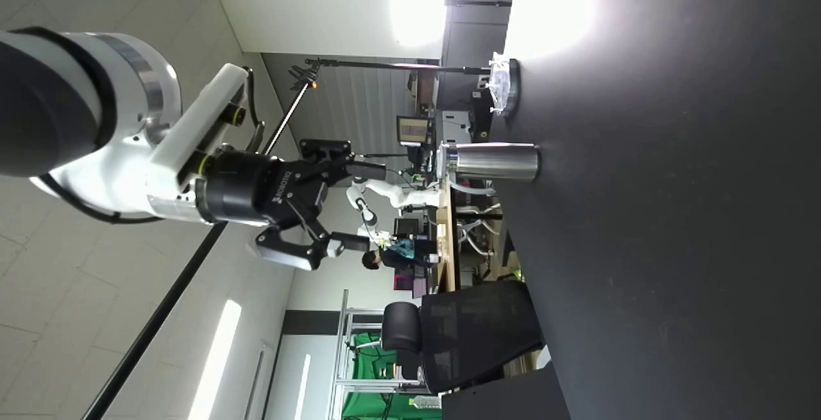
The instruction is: Push down on the top of the flask
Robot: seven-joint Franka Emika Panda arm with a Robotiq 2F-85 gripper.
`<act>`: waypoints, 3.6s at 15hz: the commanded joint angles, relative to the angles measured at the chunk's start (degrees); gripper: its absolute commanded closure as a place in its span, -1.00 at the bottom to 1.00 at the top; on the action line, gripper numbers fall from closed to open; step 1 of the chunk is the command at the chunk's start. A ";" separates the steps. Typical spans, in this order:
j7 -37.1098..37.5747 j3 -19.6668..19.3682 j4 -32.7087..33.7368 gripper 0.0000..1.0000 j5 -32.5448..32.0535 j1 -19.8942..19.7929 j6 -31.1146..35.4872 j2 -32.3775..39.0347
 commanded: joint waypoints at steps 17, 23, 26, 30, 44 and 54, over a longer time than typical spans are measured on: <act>-47.46 -19.84 46.11 0.96 -9.32 -16.14 -33.36 26.48; -50.89 -19.48 53.75 1.00 -3.84 -19.17 -31.58 31.36; -48.20 -20.01 55.89 1.00 -6.35 -18.82 -30.06 32.54; -50.00 -19.46 53.72 0.98 -5.67 -19.17 -29.44 31.60; -49.69 -19.69 53.63 1.00 -4.96 -19.89 -24.45 33.29; -48.50 -18.79 52.86 1.00 -3.85 -20.77 -15.86 38.79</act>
